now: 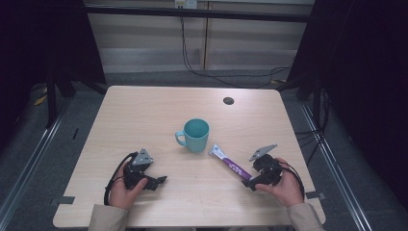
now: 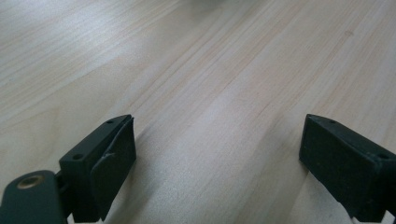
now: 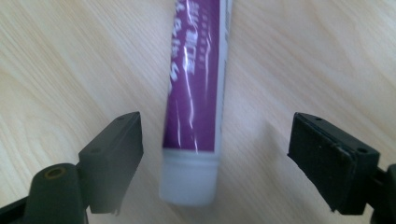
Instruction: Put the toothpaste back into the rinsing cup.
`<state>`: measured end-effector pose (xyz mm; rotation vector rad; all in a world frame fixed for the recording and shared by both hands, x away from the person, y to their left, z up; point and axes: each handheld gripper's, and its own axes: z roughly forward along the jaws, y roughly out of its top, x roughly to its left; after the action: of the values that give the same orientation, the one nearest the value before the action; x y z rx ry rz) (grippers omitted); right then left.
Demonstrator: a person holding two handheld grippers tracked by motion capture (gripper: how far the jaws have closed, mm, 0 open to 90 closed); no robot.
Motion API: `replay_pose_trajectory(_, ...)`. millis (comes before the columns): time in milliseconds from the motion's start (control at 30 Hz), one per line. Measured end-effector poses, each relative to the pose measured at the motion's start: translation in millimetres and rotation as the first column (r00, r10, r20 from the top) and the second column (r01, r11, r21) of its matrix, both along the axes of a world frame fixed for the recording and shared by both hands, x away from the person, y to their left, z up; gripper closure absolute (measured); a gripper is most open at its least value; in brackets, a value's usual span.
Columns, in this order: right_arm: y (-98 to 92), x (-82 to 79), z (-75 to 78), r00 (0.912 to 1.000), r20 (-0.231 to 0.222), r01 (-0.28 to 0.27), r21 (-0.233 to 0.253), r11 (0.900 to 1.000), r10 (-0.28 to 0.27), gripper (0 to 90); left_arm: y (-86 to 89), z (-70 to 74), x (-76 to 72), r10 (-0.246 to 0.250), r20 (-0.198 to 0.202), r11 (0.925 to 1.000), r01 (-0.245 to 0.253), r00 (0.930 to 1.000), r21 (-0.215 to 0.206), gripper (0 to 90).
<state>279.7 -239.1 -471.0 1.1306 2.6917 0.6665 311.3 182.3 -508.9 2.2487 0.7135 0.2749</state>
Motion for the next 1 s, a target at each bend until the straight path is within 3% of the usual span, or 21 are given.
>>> replay_pose_trajectory(100,5.5,5.9,2.7,0.9999,-0.011,-0.003,-0.025,1.0,0.003,19.7,0.0,0.0,0.0,0.0,0.0,1.0,0.0,1.0,0.0,10.4)
replay_pose_trajectory(133,11.3,11.1,4.6,0.9996,-0.027,-0.005,-0.055,0.999,0.003,20.3,0.0,0.0,0.0,0.0,0.0,1.0,0.0,1.0,0.0,10.4)
replay_pose_trajectory(333,26.0,23.9,6.2,0.9982,-0.052,-0.036,-0.093,0.995,0.031,23.4,0.0,0.1,0.0,0.001,0.001,1.0,-0.001,1.0,0.002,10.4)
replay_pose_trajectory(833,57.4,50.6,10.1,0.9932,-0.11,-0.052,-0.138,0.989,0.037,28.4,0.0,0.1,-0.2,0.002,0.003,1.0,-0.002,1.0,0.001,10.5)
replay_pose_trajectory(1000,70.2,60.0,13.2,0.9898,-0.134,-0.064,-0.122,0.99,0.047,34.0,0.0,0.0,-0.2,0.002,0.002,1.0,-0.002,1.0,0.001,10.5)
